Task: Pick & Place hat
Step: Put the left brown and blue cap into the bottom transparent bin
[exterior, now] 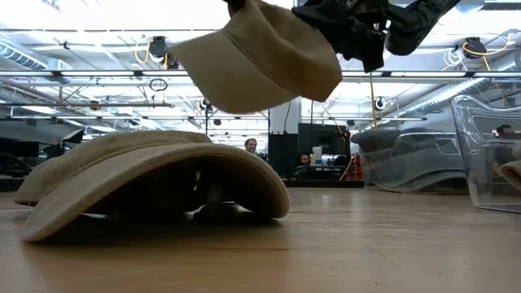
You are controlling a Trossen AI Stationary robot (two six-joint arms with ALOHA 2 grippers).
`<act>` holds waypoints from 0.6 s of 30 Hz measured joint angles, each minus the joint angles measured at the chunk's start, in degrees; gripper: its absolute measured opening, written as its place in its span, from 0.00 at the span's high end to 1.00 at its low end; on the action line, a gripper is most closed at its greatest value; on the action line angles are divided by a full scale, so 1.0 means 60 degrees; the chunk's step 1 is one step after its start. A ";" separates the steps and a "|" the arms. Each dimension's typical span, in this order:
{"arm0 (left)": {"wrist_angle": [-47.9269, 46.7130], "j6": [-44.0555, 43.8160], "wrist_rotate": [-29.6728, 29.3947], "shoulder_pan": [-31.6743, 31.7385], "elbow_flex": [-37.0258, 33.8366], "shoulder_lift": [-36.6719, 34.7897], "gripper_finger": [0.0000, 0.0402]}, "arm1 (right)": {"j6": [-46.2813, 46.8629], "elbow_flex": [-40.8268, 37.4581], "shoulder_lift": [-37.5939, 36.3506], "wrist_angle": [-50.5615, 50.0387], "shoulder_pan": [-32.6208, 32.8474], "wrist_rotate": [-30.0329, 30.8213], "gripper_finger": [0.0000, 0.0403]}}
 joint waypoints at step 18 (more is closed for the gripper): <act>-0.1978 -0.5402 0.0610 0.2801 -0.0131 -0.0599 0.27 | -0.1042 -0.0011 -0.3465 -0.4381 0.0563 0.2727 0.98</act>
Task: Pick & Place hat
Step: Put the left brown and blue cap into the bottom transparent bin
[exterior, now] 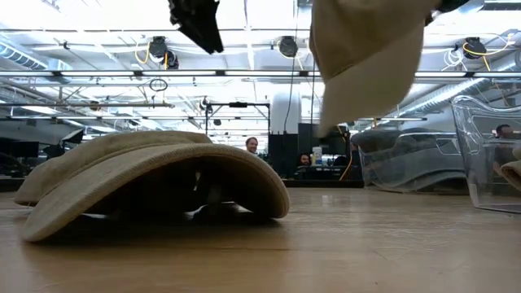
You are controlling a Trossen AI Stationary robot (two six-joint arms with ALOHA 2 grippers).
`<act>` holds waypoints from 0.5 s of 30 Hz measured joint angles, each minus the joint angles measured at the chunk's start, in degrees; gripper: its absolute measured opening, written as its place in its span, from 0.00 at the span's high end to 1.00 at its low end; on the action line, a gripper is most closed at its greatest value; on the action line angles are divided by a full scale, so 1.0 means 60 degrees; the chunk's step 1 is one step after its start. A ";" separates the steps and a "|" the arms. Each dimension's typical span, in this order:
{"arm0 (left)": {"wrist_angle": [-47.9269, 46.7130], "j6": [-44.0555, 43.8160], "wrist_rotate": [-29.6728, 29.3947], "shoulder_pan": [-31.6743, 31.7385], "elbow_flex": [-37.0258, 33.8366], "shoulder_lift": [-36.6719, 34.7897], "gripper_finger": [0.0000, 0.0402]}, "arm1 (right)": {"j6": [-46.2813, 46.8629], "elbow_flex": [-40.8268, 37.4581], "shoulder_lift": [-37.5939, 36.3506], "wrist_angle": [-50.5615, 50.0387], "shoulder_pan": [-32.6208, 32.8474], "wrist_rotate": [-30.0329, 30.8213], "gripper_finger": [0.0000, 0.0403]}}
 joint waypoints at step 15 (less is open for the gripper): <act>0.1439 0.1767 0.3616 0.1022 -0.0216 -0.1715 0.04 | -0.0451 0.3345 -0.1685 -0.7287 0.2136 0.4806 0.98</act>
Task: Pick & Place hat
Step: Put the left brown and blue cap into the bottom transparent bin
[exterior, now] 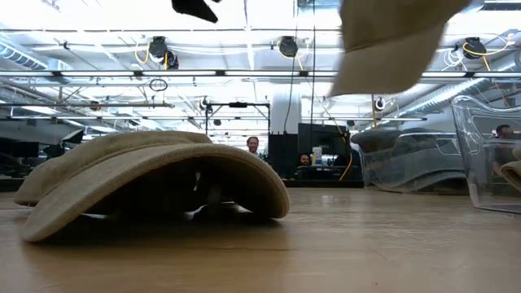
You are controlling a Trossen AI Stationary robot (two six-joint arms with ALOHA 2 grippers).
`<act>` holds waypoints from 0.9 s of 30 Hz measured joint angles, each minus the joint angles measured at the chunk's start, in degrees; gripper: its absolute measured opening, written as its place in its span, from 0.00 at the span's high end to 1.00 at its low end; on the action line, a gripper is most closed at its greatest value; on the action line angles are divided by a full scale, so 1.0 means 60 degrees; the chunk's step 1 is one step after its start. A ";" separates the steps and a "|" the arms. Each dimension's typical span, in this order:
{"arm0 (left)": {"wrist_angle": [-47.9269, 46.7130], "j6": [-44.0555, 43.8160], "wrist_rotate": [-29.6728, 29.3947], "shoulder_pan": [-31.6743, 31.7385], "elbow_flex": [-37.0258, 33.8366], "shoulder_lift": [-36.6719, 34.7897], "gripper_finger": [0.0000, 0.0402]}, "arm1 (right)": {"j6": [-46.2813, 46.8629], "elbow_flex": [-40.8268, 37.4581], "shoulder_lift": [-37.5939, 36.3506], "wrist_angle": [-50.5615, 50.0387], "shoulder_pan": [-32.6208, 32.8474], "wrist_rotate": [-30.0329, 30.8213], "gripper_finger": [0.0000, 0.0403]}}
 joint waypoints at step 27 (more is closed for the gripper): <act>0.1374 -0.0151 0.2546 0.0490 -0.1981 -0.2773 0.05 | 0.3178 0.2363 0.0997 -0.4265 0.6037 -0.0688 0.98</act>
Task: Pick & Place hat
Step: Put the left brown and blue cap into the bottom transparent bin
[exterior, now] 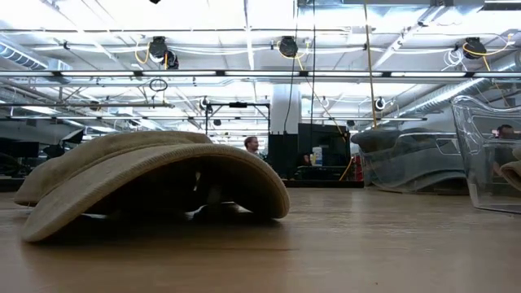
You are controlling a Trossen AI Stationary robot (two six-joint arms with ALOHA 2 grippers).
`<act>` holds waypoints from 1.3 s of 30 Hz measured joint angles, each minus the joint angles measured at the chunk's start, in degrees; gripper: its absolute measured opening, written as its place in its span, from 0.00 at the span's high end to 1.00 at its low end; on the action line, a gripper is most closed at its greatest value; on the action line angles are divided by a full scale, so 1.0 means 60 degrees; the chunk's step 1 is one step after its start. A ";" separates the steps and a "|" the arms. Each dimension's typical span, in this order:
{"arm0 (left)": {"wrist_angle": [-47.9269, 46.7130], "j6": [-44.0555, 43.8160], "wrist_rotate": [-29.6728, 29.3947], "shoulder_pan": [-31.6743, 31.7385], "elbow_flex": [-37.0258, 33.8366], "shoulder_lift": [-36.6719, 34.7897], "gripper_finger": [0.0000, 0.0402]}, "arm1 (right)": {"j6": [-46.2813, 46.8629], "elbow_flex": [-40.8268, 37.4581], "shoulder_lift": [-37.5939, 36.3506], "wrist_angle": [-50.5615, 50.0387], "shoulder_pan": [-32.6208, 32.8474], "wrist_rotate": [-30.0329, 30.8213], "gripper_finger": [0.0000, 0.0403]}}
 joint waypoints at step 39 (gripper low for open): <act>-0.0004 0.0021 -0.0007 0.0000 0.0000 0.0004 0.06 | 0.0348 -0.0007 0.1252 0.0127 0.4054 0.2397 0.98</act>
